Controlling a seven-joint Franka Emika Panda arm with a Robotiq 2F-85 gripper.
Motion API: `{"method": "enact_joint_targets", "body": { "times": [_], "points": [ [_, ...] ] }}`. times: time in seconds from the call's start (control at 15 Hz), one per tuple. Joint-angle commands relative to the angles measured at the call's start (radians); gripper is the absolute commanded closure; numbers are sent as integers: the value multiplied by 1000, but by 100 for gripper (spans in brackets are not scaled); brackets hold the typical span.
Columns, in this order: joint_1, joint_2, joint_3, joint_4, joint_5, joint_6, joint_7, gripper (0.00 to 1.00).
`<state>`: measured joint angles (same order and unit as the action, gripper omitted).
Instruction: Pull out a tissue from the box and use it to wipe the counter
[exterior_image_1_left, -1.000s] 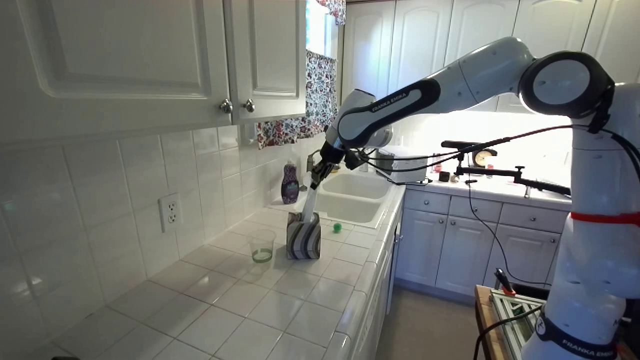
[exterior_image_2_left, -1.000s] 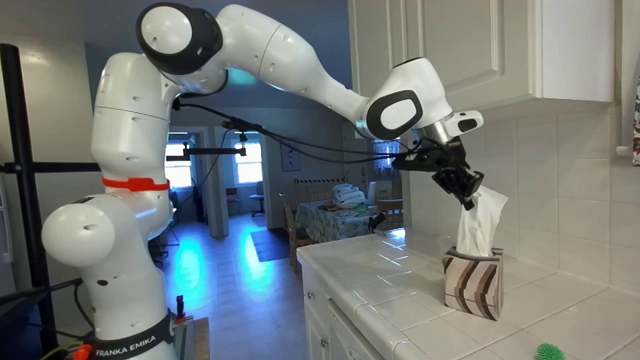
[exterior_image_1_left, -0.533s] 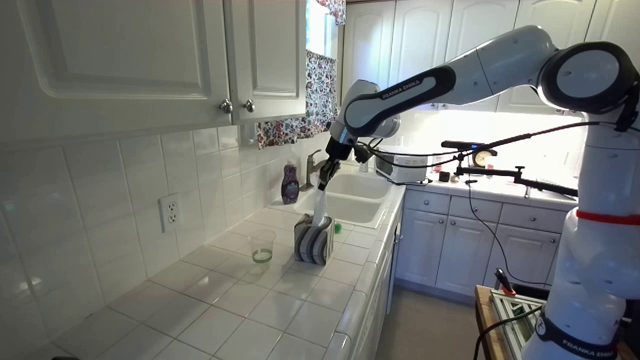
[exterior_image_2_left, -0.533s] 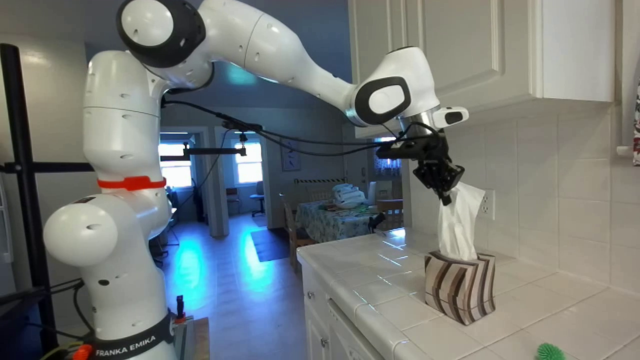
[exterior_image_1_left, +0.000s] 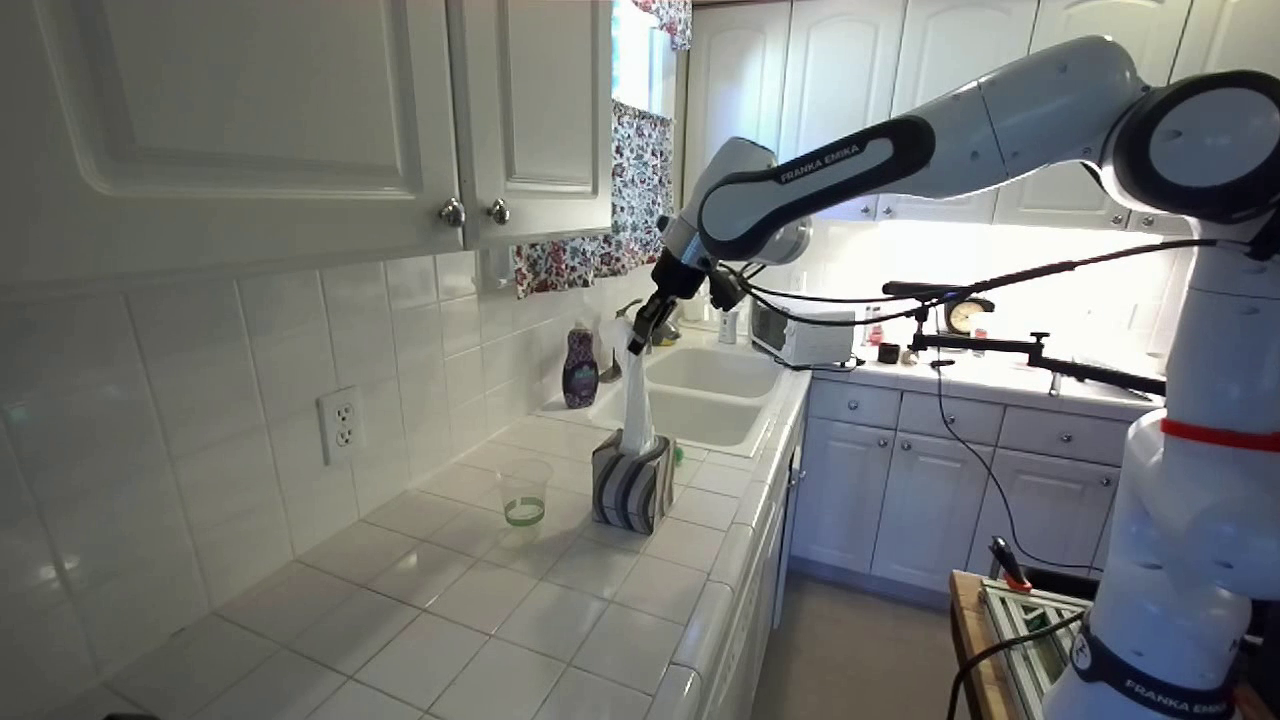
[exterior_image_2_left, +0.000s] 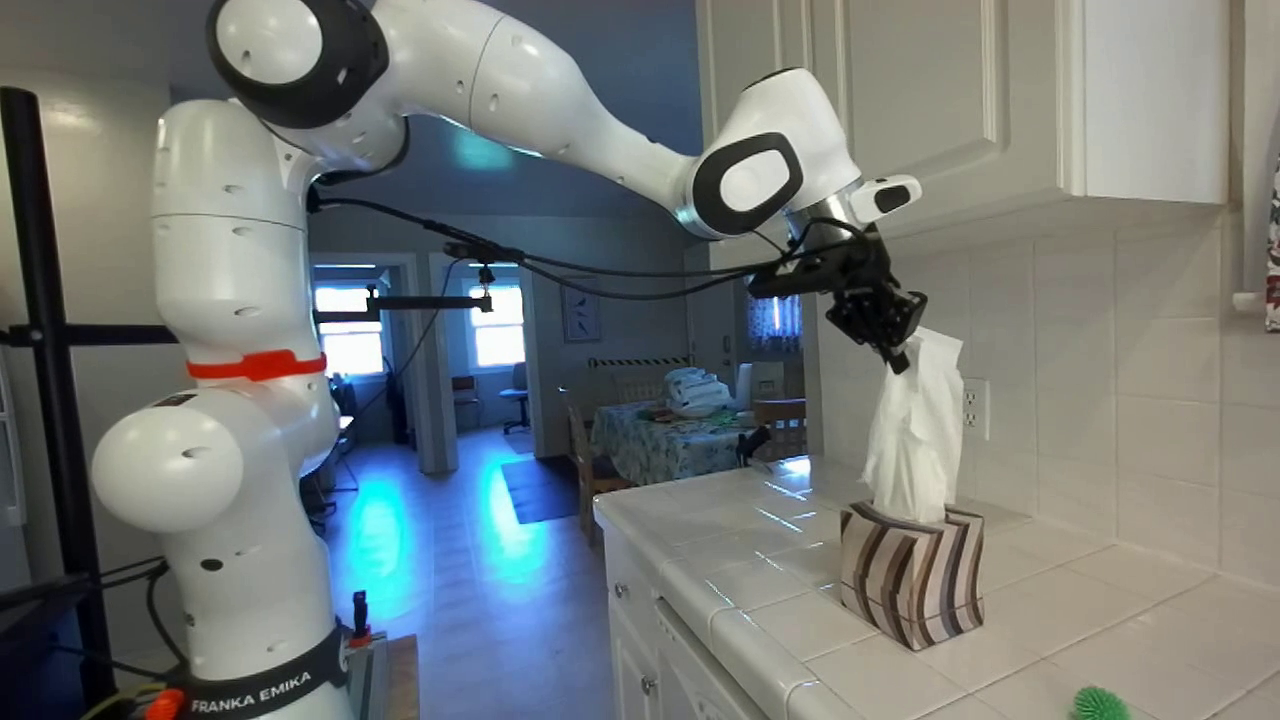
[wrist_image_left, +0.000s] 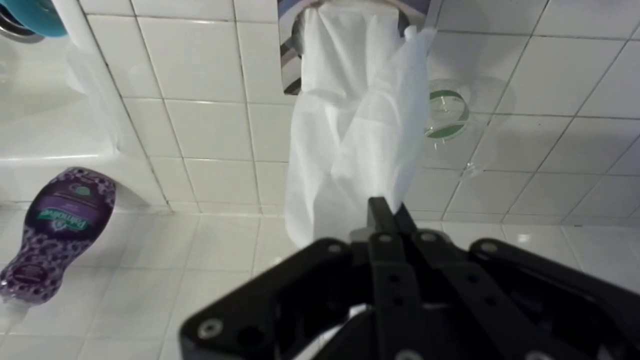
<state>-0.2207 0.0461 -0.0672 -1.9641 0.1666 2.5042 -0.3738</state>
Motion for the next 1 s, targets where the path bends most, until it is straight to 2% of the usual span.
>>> {"method": "enact_joint_targets", "body": {
  "times": [0.0,0.27,0.6,0.93],
  "points": [
    [27,-52,-19,-42,39,-3,-42,100],
    [45,-87,-21,-51,115,-43,-123,100],
    [82,-129,-27,-72,221,-143,-291,100],
    [113,-115,-24,-70,204,-230,-336,100]
  ]
}}
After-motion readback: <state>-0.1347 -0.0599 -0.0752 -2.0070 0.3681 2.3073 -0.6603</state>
